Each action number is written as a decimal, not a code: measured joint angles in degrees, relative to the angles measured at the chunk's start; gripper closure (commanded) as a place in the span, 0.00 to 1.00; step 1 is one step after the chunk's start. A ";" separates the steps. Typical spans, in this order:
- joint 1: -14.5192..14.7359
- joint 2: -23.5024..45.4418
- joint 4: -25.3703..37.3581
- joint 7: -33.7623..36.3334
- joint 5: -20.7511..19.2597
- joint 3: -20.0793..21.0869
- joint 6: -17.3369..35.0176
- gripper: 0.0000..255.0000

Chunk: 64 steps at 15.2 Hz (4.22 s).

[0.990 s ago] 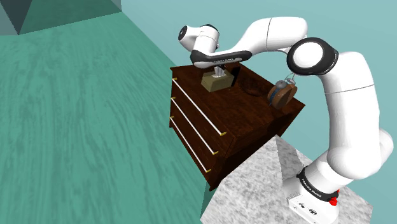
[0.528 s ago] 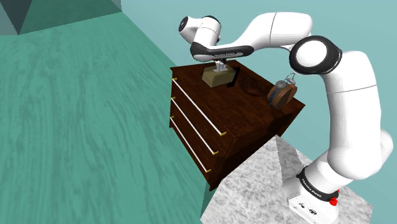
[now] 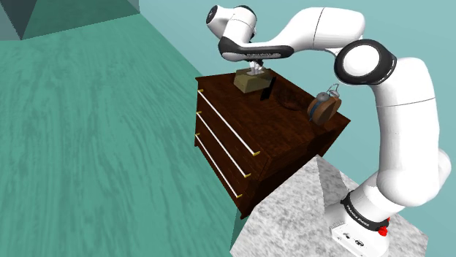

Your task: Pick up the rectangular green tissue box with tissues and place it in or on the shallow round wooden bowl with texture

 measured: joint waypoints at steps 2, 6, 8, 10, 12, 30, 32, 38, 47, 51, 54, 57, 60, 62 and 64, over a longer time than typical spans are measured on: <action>-0.78 -1.08 -1.16 -0.21 0.20 0.11 0.38 1.00; -6.74 -7.62 -10.47 -0.07 1.61 0.56 4.75 1.00; -9.66 -11.09 -14.90 -0.42 2.36 0.69 6.98 1.00; -12.65 -14.60 -19.05 -1.17 3.06 0.64 9.46 1.00; -15.89 -17.61 -23.29 -1.75 3.53 0.22 12.77 1.00; -28.62 -28.08 -38.45 -5.41 3.49 -4.08 29.17 1.00; -28.65 -27.59 -39.18 -4.38 3.03 -4.21 29.77 1.00; -28.51 -25.60 -40.89 -1.06 1.41 -4.59 31.31 1.00; -28.27 -22.81 -42.71 3.32 -0.95 -5.21 33.10 1.00; -28.22 -22.65 -42.74 3.57 -1.07 -5.21 33.11 1.00; -28.23 -22.66 -42.84 3.56 -1.02 -5.19 33.15 0.00; -28.23 -22.59 -42.83 3.53 -1.00 -5.18 33.16 0.00; -27.93 -22.74 -42.70 3.47 -0.69 -4.95 32.65 0.00; -26.78 -23.13 -41.61 2.91 0.43 -4.11 30.61 0.00; -26.06 -24.56 -41.98 2.61 1.62 -3.30 29.16 0.00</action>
